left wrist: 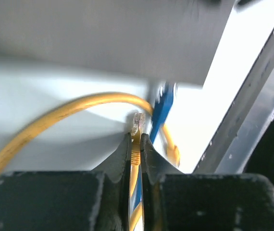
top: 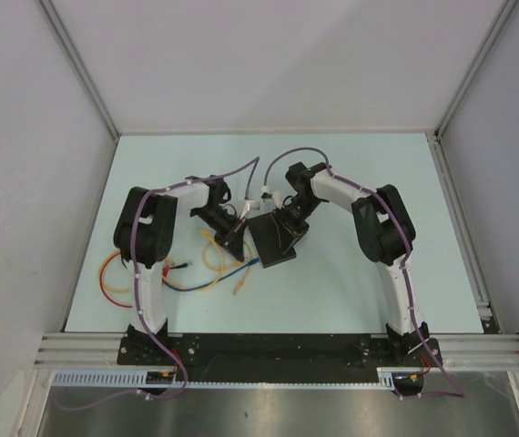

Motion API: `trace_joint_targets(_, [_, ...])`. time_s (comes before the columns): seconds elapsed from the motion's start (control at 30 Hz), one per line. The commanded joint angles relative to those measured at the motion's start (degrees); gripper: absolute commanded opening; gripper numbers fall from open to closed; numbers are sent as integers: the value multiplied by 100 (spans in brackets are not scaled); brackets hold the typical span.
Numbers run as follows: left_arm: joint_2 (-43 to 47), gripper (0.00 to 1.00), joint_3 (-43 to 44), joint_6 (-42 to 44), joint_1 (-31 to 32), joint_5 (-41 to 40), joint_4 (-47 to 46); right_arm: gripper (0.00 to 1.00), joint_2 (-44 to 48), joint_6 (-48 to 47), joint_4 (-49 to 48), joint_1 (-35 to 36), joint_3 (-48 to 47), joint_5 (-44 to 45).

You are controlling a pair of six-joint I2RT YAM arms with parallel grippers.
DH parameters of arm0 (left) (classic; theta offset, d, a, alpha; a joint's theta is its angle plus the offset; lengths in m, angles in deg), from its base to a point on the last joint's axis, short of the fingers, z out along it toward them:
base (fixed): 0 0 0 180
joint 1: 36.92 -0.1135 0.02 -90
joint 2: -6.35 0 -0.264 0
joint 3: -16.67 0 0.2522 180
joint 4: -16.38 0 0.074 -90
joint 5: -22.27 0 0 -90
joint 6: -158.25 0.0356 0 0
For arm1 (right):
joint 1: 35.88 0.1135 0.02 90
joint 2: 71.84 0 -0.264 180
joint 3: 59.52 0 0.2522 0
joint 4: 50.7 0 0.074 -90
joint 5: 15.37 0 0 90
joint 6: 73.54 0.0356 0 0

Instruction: Pull the plug from the switch port

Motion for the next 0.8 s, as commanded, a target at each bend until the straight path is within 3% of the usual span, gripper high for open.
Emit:
trace_joint_targets(0.0, [686, 0, -482, 551, -409, -542, 9, 20, -321, -353, -407, 105, 57, 936])
trace_joint_targets(0.33, [1539, 0, 669, 612, -1315, -1841, 334, 20, -383, -353, -372, 140, -13, 954])
trace_joint_targets(0.5, [1741, 0, 397, 542, -1904, -3149, 80, 21, -400, -353, -381, 158, -31, 954])
trace_joint_targets(0.67, [2022, 1, 37, 385, -2151, -3732, -43, 20, -427, -345, -372, 184, -66, 963])
trace_joint_targets(0.73, [2040, 12, 62, 183, -2133, -4003, -78, 20, -436, -345, -389, 202, -83, 963])
trace_joint_targets(0.77, [2075, 31, 184, 25, -2125, -3987, -70, 20, -444, -345, -389, 211, -92, 963])
